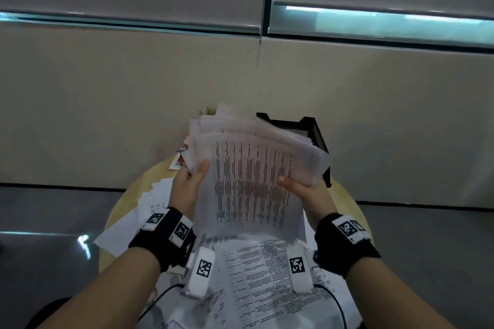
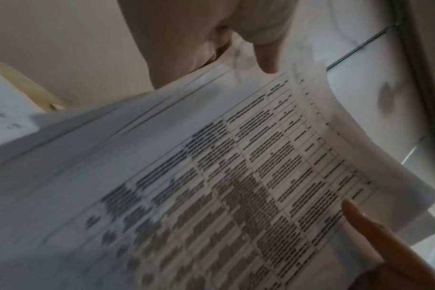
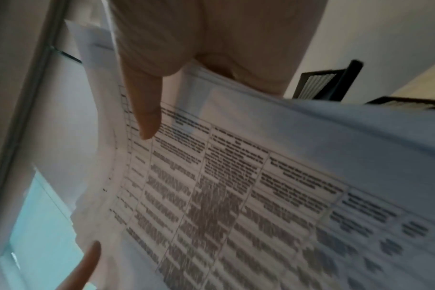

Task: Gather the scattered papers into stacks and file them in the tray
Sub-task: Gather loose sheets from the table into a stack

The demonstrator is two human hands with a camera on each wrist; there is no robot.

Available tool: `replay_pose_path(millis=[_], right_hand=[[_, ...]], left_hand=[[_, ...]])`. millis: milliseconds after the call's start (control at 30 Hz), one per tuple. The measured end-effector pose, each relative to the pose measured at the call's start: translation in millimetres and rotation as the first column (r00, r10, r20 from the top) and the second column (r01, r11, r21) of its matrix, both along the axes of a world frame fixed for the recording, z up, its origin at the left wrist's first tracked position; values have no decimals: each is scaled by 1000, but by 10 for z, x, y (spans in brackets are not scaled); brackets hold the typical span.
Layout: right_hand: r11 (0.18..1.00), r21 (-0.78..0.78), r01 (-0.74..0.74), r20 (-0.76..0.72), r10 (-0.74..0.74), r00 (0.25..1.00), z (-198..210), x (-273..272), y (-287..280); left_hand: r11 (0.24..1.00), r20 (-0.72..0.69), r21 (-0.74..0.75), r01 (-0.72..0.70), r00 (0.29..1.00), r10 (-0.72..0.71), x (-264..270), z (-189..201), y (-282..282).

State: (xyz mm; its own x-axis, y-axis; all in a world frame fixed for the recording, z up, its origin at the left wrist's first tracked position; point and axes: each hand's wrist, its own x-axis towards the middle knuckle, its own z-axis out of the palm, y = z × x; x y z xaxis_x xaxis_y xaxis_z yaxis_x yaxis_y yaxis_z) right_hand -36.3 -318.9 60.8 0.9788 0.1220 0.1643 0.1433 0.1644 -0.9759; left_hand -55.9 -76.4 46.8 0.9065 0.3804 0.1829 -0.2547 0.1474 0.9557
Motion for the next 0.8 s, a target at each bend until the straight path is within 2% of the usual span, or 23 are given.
replay_pose_path(millis=[100,167,233,367,467,567,633,800], right_hand=[[998,-68,9,-45,-12,999,-208,-50,-51],[992,-127,12,-66,-20,998,-365,-64,-55],[987,-159,31,-63,-41,997,-426,-45,-29],[992,-52,116,-21,-117,993,-213,7,8],[991,2,136,47,-136,990,53,7,-8],[989,18,149,107,-150,983,124,-10,-35],[986,46,161,83,-164,983,52,-21,-47],[987,87,138,-62,-133,989,-205,-65,-52]], left_hand=[[998,-57,7,63,996,-63,-62,-193,18],[999,-100,12,51,994,-49,-122,-318,-39],[999,-86,33,15,996,-12,-166,-327,-112],[999,-50,42,-32,998,34,-113,-133,-180],[997,49,20,-69,997,68,-98,128,-241],[997,109,-23,-68,992,70,-82,228,-272],[997,121,27,-76,990,72,-110,182,-273],[998,81,44,-44,996,40,-214,-70,-319]])
